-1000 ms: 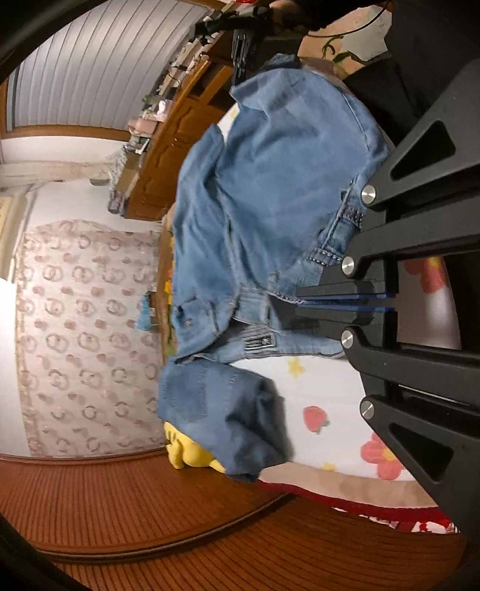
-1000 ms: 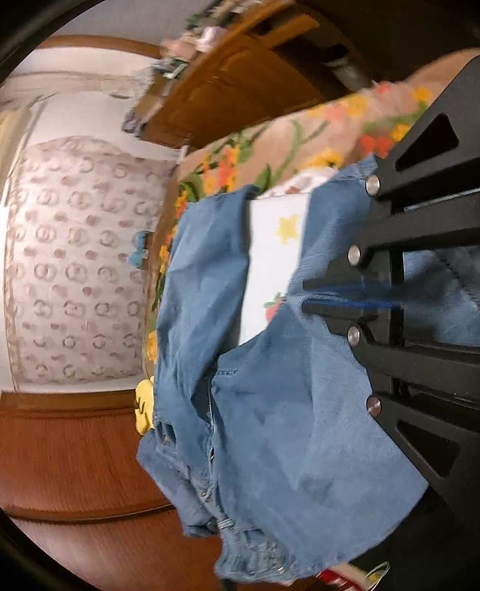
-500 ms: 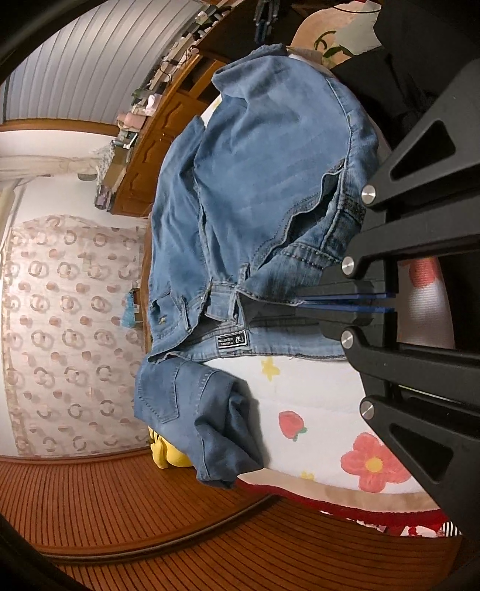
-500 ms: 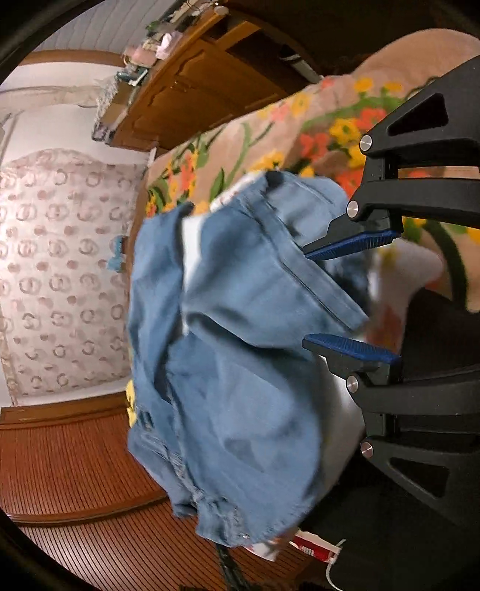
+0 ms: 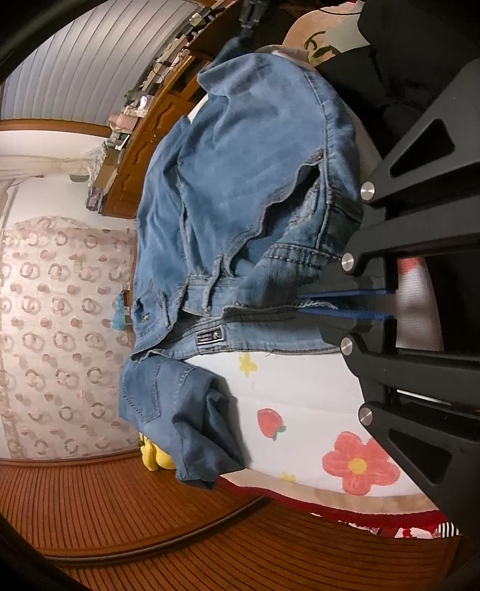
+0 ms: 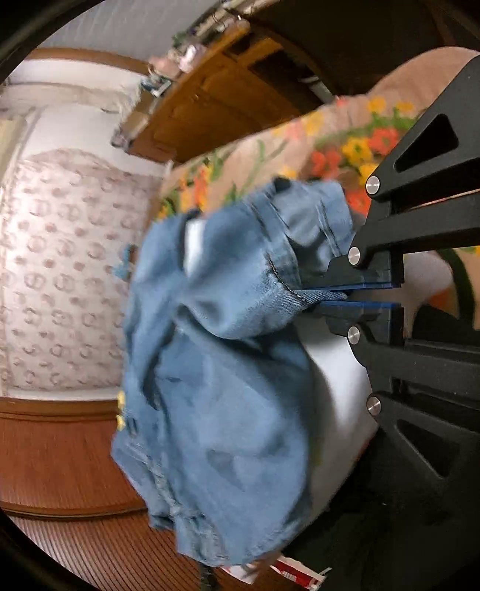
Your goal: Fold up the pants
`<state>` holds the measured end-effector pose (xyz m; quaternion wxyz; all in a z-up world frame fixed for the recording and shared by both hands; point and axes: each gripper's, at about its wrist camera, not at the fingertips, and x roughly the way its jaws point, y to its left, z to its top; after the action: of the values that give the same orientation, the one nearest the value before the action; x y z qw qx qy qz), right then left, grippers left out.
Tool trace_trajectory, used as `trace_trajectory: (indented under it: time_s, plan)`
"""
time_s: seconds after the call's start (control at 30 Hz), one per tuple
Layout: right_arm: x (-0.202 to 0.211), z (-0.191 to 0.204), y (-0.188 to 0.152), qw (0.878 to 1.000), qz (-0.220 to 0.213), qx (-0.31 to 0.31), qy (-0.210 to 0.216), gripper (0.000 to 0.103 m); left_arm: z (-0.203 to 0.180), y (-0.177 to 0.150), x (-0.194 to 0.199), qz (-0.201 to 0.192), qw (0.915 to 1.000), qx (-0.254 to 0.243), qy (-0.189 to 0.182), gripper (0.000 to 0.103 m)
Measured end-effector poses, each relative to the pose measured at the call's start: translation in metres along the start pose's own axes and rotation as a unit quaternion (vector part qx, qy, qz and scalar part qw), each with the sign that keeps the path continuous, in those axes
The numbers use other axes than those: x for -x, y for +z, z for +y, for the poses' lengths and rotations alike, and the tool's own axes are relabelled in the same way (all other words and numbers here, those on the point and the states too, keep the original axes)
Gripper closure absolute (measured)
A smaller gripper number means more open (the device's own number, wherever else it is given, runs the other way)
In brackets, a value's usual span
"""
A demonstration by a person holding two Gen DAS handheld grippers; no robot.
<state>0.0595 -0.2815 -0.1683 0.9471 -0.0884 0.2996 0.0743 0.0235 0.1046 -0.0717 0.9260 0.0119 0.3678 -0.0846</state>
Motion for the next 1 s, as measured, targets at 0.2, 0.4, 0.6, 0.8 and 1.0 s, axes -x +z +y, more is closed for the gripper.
trace_trajectory:
  time_s: [0.2, 0.4, 0.6, 0.8, 1.0]
  plan:
    - [0.013, -0.019, 0.006, 0.999, -0.021, -0.02, -0.035, 0.1, 0.012, -0.006, 0.002, 0.002, 0.9998, 0.018, -0.004, 0.077]
    - [0.014, -0.006, -0.001, 0.999, -0.011, -0.024, -0.035, 0.1, 0.024, -0.006, 0.006, 0.003, 0.9997, 0.024, -0.009, 0.058]
    - [0.007, -0.001, 0.001, 1.0, 0.005, -0.014, -0.022, 0.1, 0.03, -0.004, 0.011, -0.004, 0.9995, 0.026, -0.017, 0.053]
    - [0.01, -0.007, 0.002, 1.0, 0.014, -0.011, -0.02, 0.1, 0.025, -0.002, 0.011, -0.005, 0.9981, 0.027, -0.055, 0.051]
    - [0.01, -0.013, 0.002, 0.999, 0.019, -0.016, -0.02, 0.1, 0.022, 0.0, 0.001, 0.001, 0.9963, 0.036, -0.078, 0.051]
